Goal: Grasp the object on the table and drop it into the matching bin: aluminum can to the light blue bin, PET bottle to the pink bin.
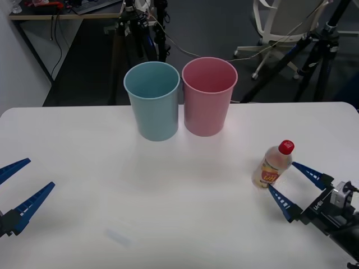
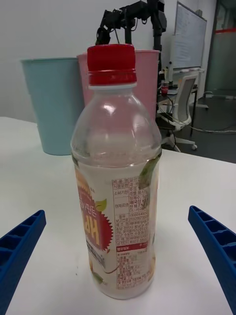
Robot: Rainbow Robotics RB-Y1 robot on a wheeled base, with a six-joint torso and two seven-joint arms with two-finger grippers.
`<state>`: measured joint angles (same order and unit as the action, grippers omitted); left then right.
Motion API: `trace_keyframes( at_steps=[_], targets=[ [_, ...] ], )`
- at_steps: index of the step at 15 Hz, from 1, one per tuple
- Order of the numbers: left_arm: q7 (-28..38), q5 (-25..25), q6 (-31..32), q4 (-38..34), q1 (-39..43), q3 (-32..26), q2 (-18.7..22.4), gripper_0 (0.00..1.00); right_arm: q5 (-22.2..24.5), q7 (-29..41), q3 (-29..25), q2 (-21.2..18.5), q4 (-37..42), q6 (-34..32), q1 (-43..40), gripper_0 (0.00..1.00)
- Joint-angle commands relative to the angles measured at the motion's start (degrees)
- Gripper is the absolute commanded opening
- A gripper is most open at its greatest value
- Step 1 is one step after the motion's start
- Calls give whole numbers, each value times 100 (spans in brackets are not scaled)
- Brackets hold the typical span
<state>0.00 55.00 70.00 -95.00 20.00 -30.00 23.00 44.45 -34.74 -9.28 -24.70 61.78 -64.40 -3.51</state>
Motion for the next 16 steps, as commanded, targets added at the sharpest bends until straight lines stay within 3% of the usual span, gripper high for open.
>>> trace_keyframes(
  at_steps=[1,10,16],
  targets=[
    [0,0,0,0,0,0,0,100,81,11,58,141,1,173,141,100],
    [0,0,0,0,0,0,0,100,90,38,392,360,1,876,580,100],
    [0,0,0,0,0,0,0,100,90,11,427,378,1,990,677,100]
  ],
)
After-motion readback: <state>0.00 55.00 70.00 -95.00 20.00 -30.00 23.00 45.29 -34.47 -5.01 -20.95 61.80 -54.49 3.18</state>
